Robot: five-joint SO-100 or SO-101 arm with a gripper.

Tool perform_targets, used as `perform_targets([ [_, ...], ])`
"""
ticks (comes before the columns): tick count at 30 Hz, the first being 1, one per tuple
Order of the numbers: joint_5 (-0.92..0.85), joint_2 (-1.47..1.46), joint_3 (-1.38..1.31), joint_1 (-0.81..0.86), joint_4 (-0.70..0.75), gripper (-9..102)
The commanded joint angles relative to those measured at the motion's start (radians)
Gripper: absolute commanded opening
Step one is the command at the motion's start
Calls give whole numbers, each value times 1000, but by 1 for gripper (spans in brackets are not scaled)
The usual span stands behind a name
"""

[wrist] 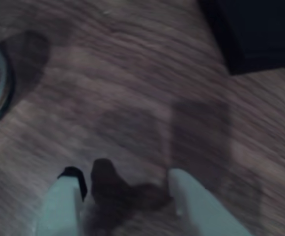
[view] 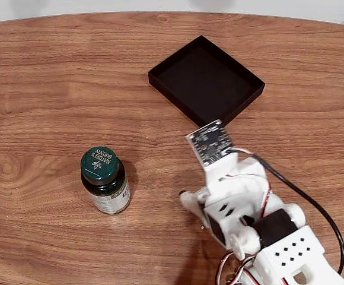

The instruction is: Pick up the pill bottle and place it in the black box.

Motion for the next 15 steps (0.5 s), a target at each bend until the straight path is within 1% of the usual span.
perform_targets([
  [1,-32,-25,-14,-87,-25,18],
  [5,-58,-44,-14,-176,-29,18],
  [13,-127,-63,-14,-330,-87,18],
  [15,-138,-74,-14,-353,-123,21],
])
